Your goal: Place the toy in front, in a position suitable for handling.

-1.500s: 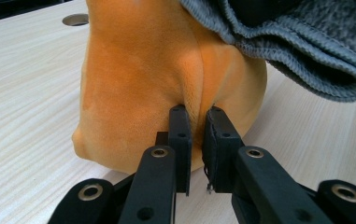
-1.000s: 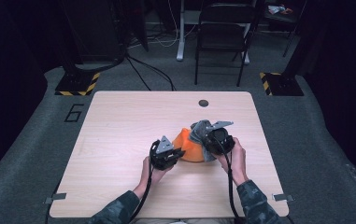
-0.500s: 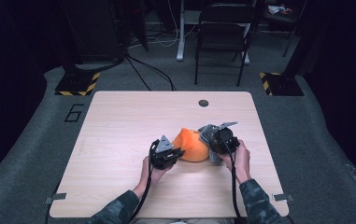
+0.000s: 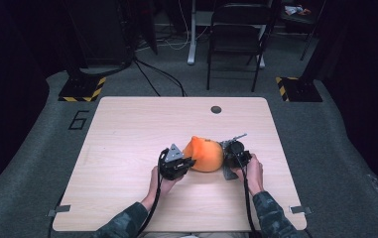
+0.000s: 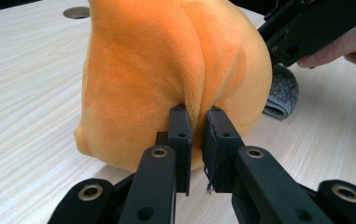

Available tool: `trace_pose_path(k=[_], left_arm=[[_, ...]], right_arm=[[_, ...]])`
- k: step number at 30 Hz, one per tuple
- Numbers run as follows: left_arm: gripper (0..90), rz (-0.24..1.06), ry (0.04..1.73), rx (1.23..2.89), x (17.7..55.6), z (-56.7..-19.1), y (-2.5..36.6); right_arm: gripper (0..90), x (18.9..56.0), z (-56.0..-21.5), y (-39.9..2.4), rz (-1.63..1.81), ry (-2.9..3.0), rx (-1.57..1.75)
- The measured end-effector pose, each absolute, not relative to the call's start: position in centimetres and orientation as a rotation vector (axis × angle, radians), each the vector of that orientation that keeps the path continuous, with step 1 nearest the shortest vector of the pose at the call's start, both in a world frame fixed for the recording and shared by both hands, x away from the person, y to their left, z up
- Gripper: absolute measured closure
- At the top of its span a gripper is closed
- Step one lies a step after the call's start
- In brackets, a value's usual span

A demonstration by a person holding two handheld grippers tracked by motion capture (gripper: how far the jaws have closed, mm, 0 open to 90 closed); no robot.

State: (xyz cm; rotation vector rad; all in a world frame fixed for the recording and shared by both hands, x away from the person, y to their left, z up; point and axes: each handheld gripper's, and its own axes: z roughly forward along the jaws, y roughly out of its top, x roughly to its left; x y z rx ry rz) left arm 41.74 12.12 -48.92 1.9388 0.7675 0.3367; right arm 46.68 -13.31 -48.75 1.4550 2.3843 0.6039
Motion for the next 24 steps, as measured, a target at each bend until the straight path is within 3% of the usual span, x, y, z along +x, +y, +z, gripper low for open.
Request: trace_pose_path(k=[13,24], left_arm=[[81.3,0.331,0.789,1.926,42.0,-49.0,12.4],[80.6,0.336,0.801,1.924,42.2,-49.1,12.7]], right_arm=[[73.1,44.6,-42.4,-13.1,0.804,2.268,1.361],[73.4,43.6,-42.0,-10.9,0.862,2.318,1.265]])
